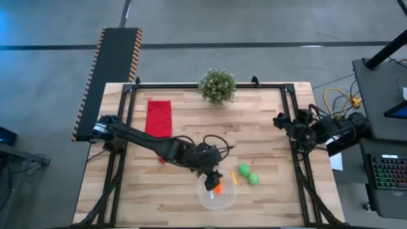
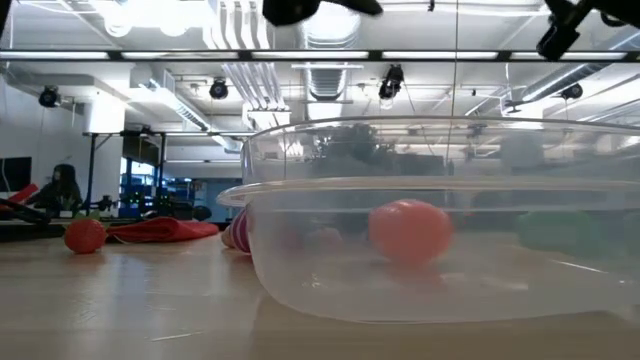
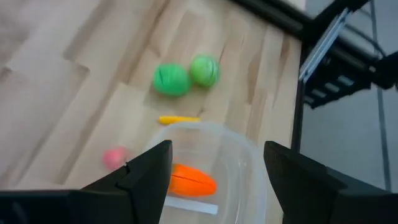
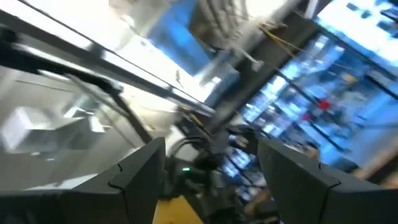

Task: Pick and placing Produce into tupperware
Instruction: Put the yellow corn into the transparent bin

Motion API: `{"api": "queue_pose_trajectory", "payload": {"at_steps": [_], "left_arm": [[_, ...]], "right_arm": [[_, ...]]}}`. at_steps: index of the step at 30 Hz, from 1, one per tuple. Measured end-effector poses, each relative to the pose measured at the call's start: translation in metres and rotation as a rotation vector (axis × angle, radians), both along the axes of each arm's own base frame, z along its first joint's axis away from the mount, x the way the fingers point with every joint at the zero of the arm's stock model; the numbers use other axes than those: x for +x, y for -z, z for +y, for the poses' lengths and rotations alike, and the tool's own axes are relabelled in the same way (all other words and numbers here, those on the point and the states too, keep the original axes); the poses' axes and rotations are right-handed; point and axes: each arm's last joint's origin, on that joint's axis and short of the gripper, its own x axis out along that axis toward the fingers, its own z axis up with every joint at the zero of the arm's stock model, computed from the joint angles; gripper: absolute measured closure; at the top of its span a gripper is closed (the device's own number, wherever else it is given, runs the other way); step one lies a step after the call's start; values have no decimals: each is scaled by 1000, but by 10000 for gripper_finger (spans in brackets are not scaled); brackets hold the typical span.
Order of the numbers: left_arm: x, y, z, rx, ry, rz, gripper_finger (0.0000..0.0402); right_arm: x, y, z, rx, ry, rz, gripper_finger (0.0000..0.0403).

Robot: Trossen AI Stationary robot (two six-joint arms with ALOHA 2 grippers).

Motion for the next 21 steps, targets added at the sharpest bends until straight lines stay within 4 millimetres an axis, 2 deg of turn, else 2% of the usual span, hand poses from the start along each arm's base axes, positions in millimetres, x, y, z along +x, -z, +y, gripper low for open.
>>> {"api": "queue_pose_trajectory", "payload": {"at_steps": [3, 5, 10, 15, 18, 21], "left_arm": [[-10, -16, 1, 4, -14, -46, 162], [-16, -23, 1, 4, -8, -62, 162], [-27, -33, 0, 16, -11, -77, 162], [-35, -24, -2, 64, -16, 17, 162], [-36, -18, -6, 62, -26, 47, 162], [-37, -11, -10, 75, -18, 72, 162]], "right_arm": [[9, -9, 4, -9, -48, 37, 154], [21, -16, 9, -21, -95, 157, 154], [56, -26, 21, -18, -121, 740, 154], [75, -27, 27, -32, -42, 1336, 154], [91, -29, 33, -78, -3, 1549, 154], [110, -20, 39, -164, 17, 1741, 154]]}}
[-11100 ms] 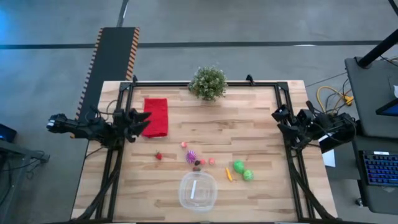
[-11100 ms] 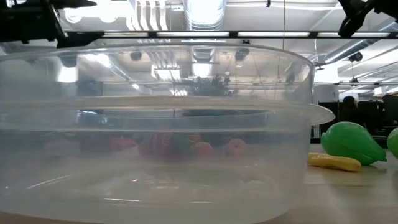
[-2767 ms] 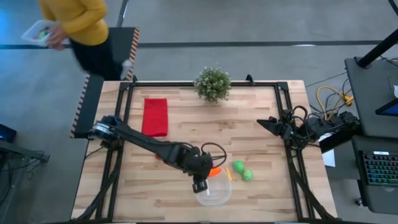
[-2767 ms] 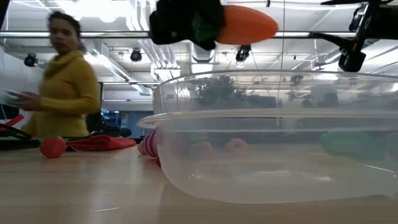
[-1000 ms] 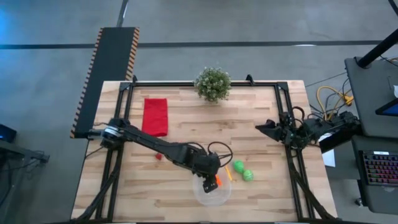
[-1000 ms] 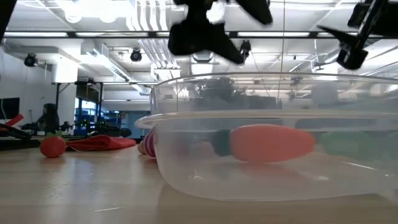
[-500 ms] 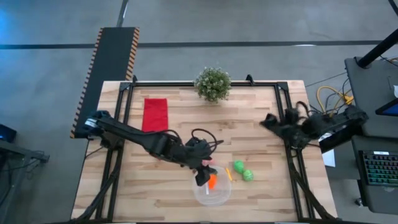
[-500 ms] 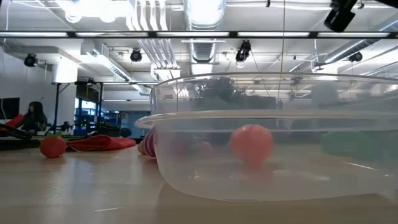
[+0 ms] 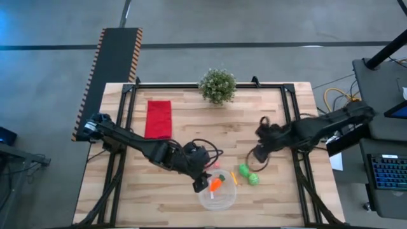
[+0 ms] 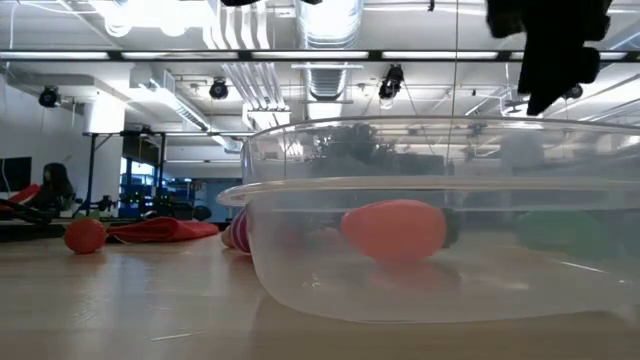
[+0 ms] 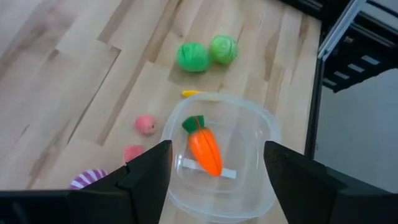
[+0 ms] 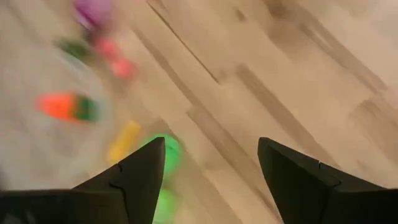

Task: Pick and placing Produce into tupperware
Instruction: Put the yellow corn into the transparent bin

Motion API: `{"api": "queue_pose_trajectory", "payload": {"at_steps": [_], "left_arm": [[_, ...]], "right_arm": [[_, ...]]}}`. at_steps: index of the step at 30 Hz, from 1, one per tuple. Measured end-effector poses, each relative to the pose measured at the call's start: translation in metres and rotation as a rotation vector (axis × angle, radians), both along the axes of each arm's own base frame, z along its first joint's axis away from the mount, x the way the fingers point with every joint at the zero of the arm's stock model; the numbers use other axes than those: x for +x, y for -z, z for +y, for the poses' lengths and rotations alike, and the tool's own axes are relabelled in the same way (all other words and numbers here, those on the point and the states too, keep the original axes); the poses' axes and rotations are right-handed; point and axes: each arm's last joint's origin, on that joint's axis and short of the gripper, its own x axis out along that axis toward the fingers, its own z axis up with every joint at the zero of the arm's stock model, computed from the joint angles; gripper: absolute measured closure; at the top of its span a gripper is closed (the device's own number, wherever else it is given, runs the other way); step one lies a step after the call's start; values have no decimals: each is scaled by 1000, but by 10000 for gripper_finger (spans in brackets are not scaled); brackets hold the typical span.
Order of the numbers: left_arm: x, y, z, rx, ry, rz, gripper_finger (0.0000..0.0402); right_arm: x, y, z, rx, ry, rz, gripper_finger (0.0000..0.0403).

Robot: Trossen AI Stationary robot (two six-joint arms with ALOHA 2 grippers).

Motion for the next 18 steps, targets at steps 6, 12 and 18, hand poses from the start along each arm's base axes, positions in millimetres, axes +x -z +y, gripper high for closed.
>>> {"api": "queue_pose_trajectory", "payload": {"at_steps": [6, 12, 18], "left_arm": [[-4, 11, -5, -6, -14, 29, 162], [-7, 12, -11, -18, -9, 30, 162], [-7, 12, -11, -37, -25, 32, 162]], "right_arm": [[39, 35, 22, -56, -127, 216, 154], [70, 52, 38, -67, -148, 233, 154], [101, 68, 51, -83, -192, 241, 154]]}}
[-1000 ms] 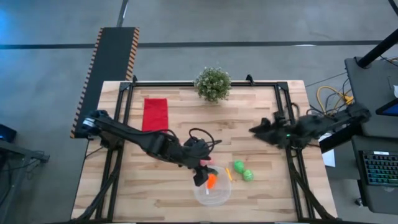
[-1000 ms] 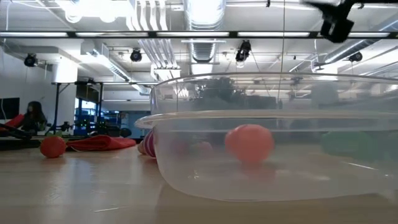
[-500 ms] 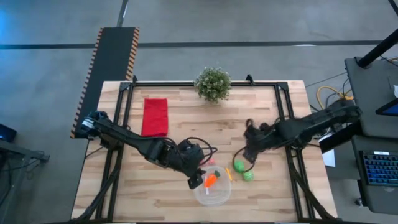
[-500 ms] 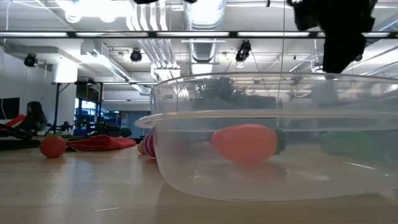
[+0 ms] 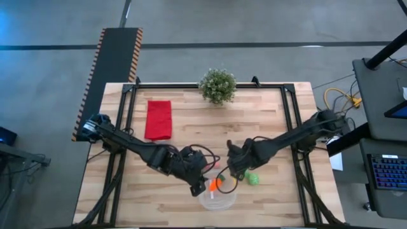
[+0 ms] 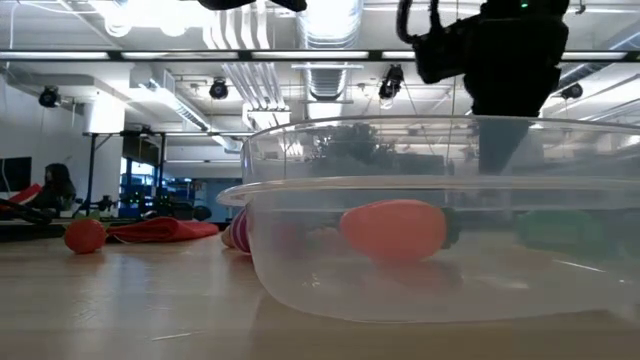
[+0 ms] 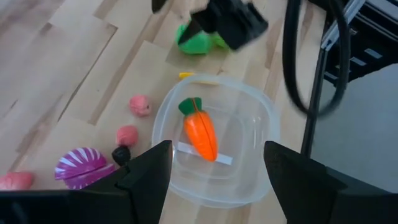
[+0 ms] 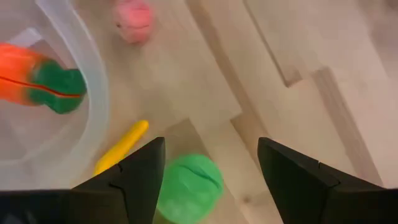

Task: Pick and placing Produce into tupperware
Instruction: Put the yellow corn into the transparent bin

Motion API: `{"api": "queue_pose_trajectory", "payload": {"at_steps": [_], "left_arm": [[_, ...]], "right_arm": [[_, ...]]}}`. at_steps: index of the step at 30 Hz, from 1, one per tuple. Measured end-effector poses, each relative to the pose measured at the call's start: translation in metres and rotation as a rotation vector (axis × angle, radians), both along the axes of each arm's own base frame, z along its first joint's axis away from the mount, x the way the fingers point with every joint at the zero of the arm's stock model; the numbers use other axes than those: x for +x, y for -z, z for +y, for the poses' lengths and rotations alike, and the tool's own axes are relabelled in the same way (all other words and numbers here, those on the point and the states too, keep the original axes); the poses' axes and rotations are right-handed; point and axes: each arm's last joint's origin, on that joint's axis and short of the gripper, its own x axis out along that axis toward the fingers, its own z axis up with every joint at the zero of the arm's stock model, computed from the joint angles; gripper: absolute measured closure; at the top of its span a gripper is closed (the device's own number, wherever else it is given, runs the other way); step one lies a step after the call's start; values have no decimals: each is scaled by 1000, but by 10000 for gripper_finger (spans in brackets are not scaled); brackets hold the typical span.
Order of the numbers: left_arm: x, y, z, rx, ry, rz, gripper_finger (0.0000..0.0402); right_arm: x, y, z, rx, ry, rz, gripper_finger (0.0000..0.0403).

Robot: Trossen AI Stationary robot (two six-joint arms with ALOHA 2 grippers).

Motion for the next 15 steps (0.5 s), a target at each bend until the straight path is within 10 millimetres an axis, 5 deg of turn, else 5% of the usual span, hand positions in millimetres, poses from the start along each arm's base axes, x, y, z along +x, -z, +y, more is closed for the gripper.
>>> {"api": "queue_pose_trajectory", "payload": {"at_steps": [9, 15], "left_arm": [[-1, 0, -1, -55, 9, 16, 162], [-1, 0, -1, -69, -6, 17, 162]], "right_arm": [[10, 28, 15, 1, -9, 86, 154], [12, 25, 23, 55, -6, 29, 154]]}}
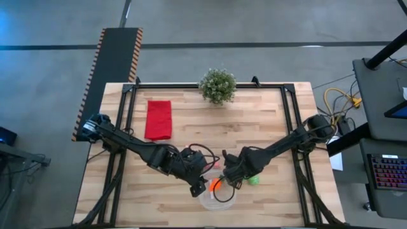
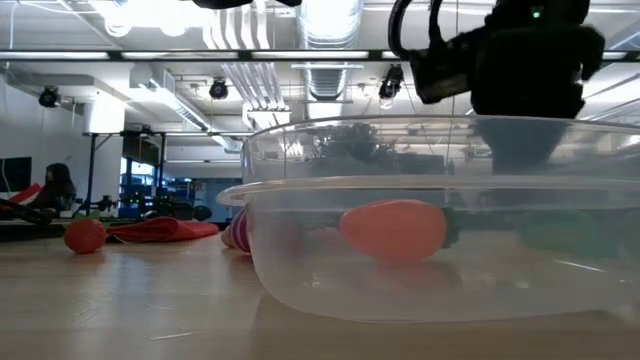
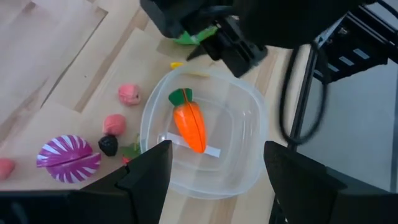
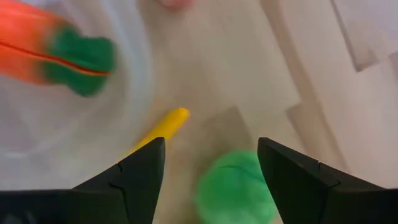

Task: Pick and placing Produce into tupperware
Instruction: Put the yellow corn into the transparent bin

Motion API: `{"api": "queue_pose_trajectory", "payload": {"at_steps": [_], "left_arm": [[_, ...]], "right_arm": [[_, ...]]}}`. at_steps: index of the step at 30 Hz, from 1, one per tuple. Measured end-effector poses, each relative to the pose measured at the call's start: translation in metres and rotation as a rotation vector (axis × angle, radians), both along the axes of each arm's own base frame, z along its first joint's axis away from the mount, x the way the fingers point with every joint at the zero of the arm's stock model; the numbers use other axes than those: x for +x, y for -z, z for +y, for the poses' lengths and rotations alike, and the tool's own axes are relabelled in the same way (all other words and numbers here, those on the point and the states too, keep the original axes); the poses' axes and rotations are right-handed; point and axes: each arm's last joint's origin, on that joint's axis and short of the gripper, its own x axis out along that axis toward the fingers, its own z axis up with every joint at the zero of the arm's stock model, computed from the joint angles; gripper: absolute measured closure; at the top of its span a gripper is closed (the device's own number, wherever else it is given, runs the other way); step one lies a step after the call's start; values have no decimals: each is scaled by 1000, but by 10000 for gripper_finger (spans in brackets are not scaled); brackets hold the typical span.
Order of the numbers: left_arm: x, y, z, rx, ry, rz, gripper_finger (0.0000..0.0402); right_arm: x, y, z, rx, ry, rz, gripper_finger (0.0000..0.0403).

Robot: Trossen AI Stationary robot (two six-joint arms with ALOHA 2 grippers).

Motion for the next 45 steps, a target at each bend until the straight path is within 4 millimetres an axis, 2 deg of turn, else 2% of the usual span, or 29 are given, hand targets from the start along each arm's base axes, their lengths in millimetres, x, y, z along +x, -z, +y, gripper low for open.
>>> {"api": "queue_pose_trajectory", "payload": {"at_steps": [10, 21, 25, 32, 35, 45], "left_arm": [[0, 0, 0, -17, 11, 7, 162], [0, 0, 0, -15, 13, 7, 162], [0, 0, 0, -15, 13, 7, 162], [0, 0, 0, -15, 14, 7, 162], [0, 0, 0, -15, 14, 7, 162], [0, 0, 0, -14, 12, 7, 162]], "right_arm": [[2, 1, 2, 67, 83, -27, 154], [-1, 7, 1, 75, 65, -13, 154], [-3, 9, 2, 68, 20, -2, 154], [-10, 12, 11, 21, -241, 19, 154], [-12, 14, 14, 34, -277, 28, 154], [-10, 16, 16, 113, -75, -8, 154]]}}
